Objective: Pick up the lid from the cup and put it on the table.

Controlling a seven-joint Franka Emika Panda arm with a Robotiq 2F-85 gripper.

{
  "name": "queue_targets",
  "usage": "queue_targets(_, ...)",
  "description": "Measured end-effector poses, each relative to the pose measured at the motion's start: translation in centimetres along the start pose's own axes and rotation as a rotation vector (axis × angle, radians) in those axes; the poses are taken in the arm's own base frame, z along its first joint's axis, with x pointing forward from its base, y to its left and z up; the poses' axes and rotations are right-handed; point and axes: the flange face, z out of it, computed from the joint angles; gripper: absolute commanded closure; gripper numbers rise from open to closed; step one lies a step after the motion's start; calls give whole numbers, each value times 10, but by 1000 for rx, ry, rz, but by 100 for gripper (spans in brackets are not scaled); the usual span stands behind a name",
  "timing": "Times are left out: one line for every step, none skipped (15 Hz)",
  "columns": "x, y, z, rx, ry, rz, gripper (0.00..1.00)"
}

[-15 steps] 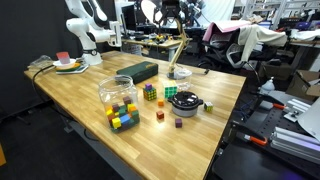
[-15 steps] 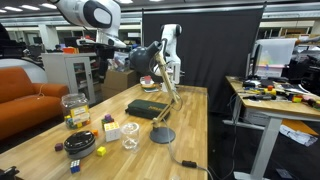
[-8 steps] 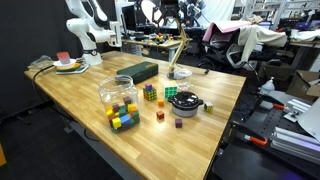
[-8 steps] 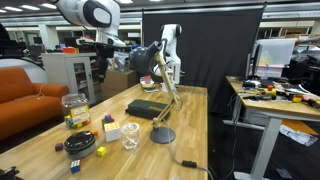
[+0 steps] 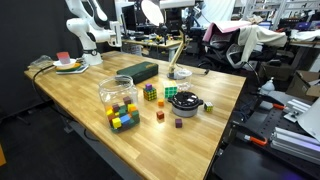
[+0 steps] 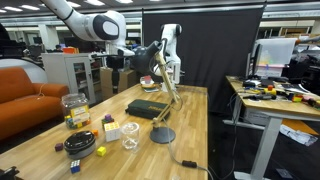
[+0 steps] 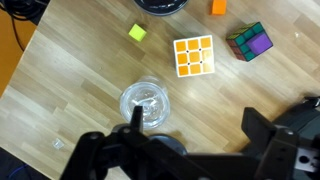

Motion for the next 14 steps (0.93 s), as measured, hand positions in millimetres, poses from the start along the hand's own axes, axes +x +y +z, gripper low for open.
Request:
queue_targets(6, 3, 11, -8, -2, 9, 0)
queue_targets(11, 6, 20, -15, -5, 18, 0)
queue_targets(16, 9, 29, -23, -10, 28, 0)
queue_targets(22, 14, 34, -30, -12, 42, 0)
queue_targets(27, 19, 38, -35, -13, 59, 0)
queue_targets(33, 26, 39, -38, -13, 79, 0)
queue_targets(38, 32, 39, -39, -12, 99, 0)
queue_targets(43, 38, 39, -37, -13, 120, 0)
queue_targets(46, 42, 39, -33, -18, 139, 0)
queue_targets(47, 44, 41, -24, -35, 160, 0)
queue_targets(48, 45, 44, -13, -56, 182, 0)
queue_targets(49, 45, 50, -3, -79, 206, 0)
queue_targets(50, 45, 55, 6, -100, 231, 0)
queue_targets(52, 45, 61, 13, -117, 256, 0)
